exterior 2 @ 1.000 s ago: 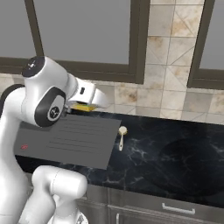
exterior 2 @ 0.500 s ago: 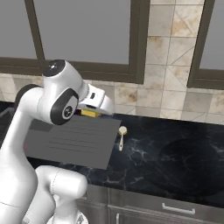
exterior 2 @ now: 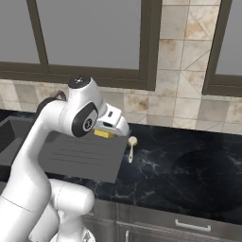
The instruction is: Locate and retrieve the dish brush and sponge from the cabinet. Place them next to the sink.
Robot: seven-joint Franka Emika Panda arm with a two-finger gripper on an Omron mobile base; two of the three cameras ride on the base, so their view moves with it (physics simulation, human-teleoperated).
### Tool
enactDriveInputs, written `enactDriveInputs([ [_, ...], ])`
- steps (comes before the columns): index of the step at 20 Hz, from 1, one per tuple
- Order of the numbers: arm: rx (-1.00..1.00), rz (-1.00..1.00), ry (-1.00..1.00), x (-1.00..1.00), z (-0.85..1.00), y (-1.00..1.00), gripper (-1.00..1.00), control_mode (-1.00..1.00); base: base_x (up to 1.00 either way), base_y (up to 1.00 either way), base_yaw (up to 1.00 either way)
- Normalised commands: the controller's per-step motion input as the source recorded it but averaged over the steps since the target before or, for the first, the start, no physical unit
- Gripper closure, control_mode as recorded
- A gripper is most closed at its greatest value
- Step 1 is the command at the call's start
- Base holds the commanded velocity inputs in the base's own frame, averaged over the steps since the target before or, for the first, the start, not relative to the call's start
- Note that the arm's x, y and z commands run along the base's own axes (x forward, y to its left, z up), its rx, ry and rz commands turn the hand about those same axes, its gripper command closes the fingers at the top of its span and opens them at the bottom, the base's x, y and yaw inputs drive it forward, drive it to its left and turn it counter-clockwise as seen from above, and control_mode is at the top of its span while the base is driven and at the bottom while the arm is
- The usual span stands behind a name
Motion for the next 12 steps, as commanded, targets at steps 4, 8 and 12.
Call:
enactDriveInputs([
  [4, 0.00, 0.00, 0.09, 0.10, -0.42, -0.18, 1.00, -1.00, 0.00, 0.00, 0.00],
  [8, 0.13, 0.00, 0.03, 0.00, -0.60, -0.27, 1.00, -1.00, 0.00, 0.00, 0.00],
  [12, 0.13, 0.00, -0.06, -0.02, -0.50, -0.15, 1.00, -1.00, 0.00, 0.00, 0.00],
])
